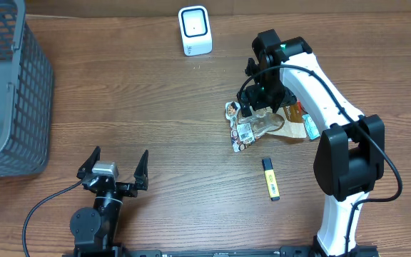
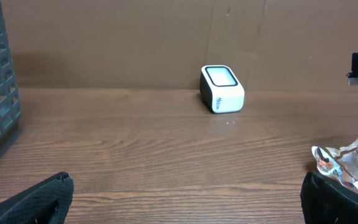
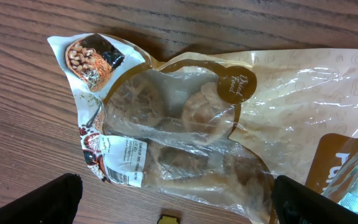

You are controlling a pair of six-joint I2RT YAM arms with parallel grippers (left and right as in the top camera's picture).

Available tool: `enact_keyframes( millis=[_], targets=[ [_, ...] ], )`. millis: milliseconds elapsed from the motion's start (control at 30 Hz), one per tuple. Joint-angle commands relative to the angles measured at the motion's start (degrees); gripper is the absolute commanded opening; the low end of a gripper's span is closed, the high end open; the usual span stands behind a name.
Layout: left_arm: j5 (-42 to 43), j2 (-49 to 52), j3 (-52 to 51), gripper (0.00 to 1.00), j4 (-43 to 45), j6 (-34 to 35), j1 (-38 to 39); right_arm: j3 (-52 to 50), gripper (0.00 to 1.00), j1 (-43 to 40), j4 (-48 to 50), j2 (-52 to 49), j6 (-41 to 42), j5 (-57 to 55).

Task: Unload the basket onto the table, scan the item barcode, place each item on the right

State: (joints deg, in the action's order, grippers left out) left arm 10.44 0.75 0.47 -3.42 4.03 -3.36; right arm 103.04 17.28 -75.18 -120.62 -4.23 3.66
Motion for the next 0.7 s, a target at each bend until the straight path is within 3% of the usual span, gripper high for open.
enact_keyframes(
  millis=[0,533,667],
  targets=[
    [-0.42,-0.55,-0.17,1.00,-0.17,-1.29,0.42,-0.13,1.00,-0.26,0.11,0.09,0.17,0.33],
    [-0.42,-0.52,-0.17,1.00,-0.17,-1.29,0.42,-0.13,1.00,1.90,0.11,0.61,0.17,0.33],
    [-0.42,-0.50,-0.17,1.00,-0.17,-1.29,0.42,-0.13,1.00,3.02,0.13,5.16,0.15,0.33]
  ],
)
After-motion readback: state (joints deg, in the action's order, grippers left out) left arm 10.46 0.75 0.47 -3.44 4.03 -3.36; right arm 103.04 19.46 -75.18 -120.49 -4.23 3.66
